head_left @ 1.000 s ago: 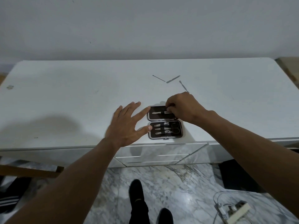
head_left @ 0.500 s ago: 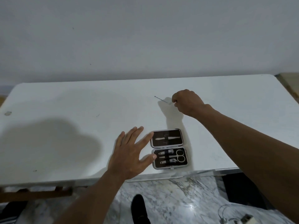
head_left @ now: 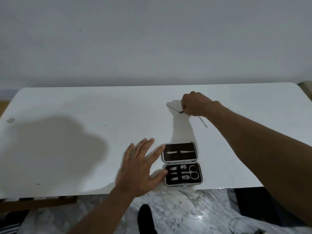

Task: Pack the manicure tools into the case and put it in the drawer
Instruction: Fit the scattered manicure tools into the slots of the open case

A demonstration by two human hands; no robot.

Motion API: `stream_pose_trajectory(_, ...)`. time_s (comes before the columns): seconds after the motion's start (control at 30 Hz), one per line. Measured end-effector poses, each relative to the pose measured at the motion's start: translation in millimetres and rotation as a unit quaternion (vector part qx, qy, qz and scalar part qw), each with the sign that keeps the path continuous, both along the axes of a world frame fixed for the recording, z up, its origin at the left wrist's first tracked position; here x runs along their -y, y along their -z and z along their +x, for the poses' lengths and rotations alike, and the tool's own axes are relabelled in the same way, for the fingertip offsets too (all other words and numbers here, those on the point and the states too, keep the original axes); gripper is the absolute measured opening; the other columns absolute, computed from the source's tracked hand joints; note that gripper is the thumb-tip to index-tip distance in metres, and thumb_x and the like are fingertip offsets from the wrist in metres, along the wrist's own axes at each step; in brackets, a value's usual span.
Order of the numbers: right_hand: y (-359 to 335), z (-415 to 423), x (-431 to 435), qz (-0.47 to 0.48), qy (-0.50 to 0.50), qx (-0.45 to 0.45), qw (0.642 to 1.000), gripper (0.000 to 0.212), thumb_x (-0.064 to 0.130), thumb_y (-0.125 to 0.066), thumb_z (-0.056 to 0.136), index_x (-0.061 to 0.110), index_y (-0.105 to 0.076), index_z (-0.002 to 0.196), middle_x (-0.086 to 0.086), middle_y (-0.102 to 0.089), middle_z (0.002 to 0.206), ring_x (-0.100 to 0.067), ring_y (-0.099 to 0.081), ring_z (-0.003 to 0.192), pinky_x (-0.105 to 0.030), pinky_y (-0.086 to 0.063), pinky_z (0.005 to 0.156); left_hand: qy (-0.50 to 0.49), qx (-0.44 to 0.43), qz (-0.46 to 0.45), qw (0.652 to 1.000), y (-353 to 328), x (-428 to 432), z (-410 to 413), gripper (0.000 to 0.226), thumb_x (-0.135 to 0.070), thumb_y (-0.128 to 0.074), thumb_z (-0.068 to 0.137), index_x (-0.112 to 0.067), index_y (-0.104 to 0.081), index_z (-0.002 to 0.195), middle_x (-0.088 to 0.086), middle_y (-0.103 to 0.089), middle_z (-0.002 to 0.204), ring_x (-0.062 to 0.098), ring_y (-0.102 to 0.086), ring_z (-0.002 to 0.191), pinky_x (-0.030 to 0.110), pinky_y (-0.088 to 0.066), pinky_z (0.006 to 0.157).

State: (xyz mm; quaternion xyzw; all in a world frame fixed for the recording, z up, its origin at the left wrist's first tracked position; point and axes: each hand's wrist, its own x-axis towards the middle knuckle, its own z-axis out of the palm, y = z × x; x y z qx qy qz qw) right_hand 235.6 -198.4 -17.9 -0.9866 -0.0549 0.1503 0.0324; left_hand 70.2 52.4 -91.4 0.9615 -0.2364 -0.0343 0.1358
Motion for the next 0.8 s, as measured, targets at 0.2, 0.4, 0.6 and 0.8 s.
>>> stream_pose_trajectory(0.2,-5,6,-5,0.010,0.009,-0.042,0.999,0.010,0.016,-0.063,0.076,0.010,-0.059,0.083,-0.006,-0.058,0.074,-0.031,-0.061,0.074,-0.033,-0.050,0.064,-0.002,-0.003,-0.006,1.000,-2,0,0,0.072,-0.077,-0.028,0.087,-0.045,-0.020,0.151,-0.005,-0.024,0.161,0.015,-0.012,0.150,0.048,-0.014,0.120)
stream_pose_trajectory(0.4,-1,7,-6,0.025,0.019,-0.061,0.998,0.018,0.016,-0.060,0.069,0.004,-0.065,0.080,-0.014,-0.071,0.066,-0.033,-0.070,0.070,-0.039,-0.060,0.072,-0.002,-0.004,-0.011,1.000,-2,0,-1,0.072,-0.076,-0.031,0.087,-0.046,-0.017,0.151,-0.005,-0.023,0.161,0.014,-0.011,0.150,0.048,-0.013,0.121)
stream_pose_trajectory(0.6,5,5,-7,0.037,0.026,-0.045,0.998,0.021,0.022,-0.062,0.076,0.005,-0.062,0.089,-0.013,-0.067,0.087,-0.034,-0.064,0.080,-0.038,-0.055,0.073,-0.003,-0.003,-0.012,1.000,-2,1,-1,0.072,-0.074,-0.035,0.087,-0.045,-0.020,0.151,-0.006,-0.023,0.161,0.014,-0.010,0.150,0.046,-0.011,0.121)
stream_pose_trajectory(0.8,7,5,-8,0.032,0.025,-0.014,0.999,0.011,0.013,-0.057,0.081,0.005,-0.061,0.087,-0.013,-0.061,0.074,-0.036,-0.065,0.079,-0.036,-0.053,0.069,-0.004,-0.005,-0.017,1.000,-2,0,-1,0.072,-0.074,-0.036,0.087,-0.046,-0.020,0.151,-0.007,-0.021,0.161,0.013,-0.008,0.150,0.046,-0.010,0.121)
